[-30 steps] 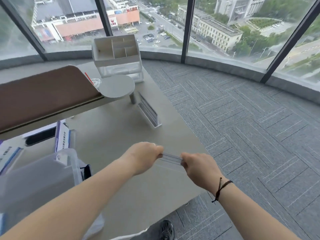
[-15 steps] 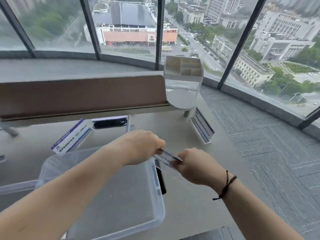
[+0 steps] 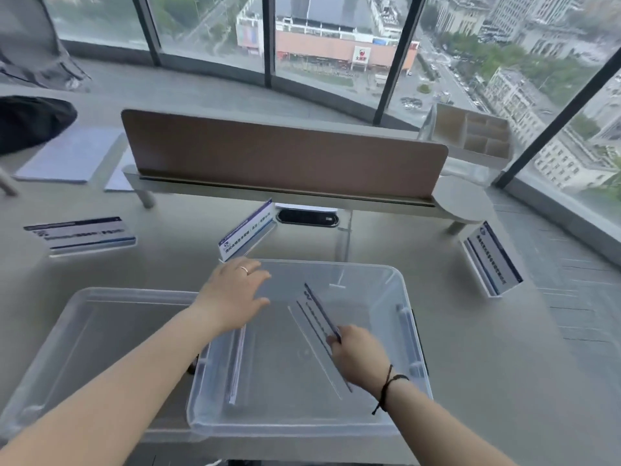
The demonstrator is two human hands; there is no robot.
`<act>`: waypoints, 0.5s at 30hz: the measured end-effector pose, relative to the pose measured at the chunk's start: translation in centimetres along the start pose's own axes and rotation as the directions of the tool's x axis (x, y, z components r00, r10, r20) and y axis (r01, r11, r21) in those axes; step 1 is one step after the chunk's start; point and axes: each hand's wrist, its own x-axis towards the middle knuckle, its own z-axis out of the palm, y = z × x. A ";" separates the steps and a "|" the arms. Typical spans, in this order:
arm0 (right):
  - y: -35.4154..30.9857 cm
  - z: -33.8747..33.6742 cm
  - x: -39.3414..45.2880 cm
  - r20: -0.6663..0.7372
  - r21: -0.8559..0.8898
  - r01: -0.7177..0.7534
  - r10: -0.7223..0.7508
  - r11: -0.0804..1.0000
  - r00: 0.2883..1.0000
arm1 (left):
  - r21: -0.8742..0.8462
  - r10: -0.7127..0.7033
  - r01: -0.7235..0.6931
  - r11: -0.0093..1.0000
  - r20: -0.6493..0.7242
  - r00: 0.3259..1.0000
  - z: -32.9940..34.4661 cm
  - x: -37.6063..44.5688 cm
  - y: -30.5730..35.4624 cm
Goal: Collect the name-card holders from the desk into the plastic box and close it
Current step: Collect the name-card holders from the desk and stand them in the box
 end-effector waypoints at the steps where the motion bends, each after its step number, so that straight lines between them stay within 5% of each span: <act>1: -0.1 1.2 0.4 0.009 0.017 -0.038 0.038 0.999 0.999 | 0.023 -0.038 0.037 0.999 0.042 0.998 1.4 -0.3 -0.9; 4: -1.0 4.1 1.3 0.022 0.051 -0.128 0.127 0.990 0.992 | 0.044 -0.101 0.097 0.994 0.106 0.989 4.5 -1.5 -2.9; 15: -4.9 8.0 2.5 0.124 0.163 -0.223 0.204 0.961 0.971 | 0.118 -0.080 0.078 0.990 0.012 0.997 6.5 -2.2 -3.4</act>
